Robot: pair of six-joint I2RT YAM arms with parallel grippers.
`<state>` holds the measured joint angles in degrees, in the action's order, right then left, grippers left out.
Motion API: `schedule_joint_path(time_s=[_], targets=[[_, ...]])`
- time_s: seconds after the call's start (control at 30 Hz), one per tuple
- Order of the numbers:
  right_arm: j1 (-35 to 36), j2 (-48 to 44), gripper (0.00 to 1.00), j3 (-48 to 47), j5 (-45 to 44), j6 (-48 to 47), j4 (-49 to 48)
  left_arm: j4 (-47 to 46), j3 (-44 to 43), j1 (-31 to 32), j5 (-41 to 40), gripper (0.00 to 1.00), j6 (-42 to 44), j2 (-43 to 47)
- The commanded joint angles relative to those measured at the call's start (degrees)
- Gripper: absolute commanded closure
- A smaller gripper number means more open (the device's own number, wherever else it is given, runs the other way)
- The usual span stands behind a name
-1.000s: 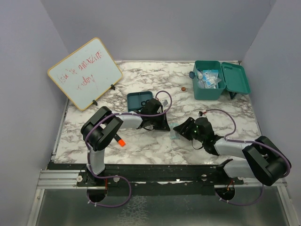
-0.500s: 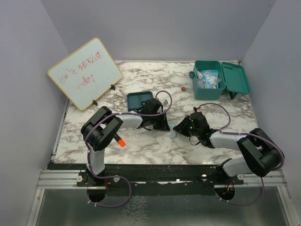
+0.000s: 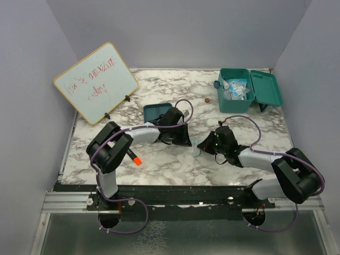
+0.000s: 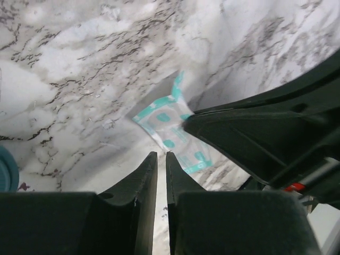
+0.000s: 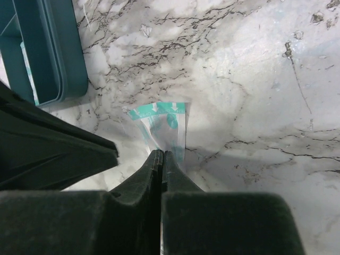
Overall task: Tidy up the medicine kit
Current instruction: Pick up the medical item at the center of the board.
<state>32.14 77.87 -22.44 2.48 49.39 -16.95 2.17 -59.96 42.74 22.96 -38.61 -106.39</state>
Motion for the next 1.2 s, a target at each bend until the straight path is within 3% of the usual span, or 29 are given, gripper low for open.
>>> schedule_joint_path(time_s=[0.0, 0.33, 0.5, 0.77, 1.03, 1.17], targets=[[-0.1, -1.1, 0.95, -1.9, 3.5, 0.1, -0.2, 4.1, -2.2, -1.9, 0.0, 0.85, -0.4, 6.8], [-0.1, -1.9, 0.94, -5.6, 9.7, 5.4, -6.0, -1.2, 5.1, -14.1, 9.2, 0.57, -2.8, 19.5], [-0.1, 1.0, 0.92, -8.5, 12.4, 8.2, -10.0, -1.4, 5.9, -16.9, 11.9, 0.41, -1.0, 22.7], [-0.1, 5.2, 0.92, -11.0, 15.1, 12.7, -16.1, -9.9, 9.5, -17.0, 16.1, 0.38, -5.5, 22.6], [-0.1, 5.1, 0.92, -11.8, 14.7, 14.4, -17.2, -12.3, 10.7, -17.0, 16.4, 0.37, -6.9, 21.4], [-0.1, 5.1, 0.92, -11.7, 14.7, 15.0, -17.7, -15.4, 11.7, -17.0, 16.7, 0.42, -8.8, 21.1]])
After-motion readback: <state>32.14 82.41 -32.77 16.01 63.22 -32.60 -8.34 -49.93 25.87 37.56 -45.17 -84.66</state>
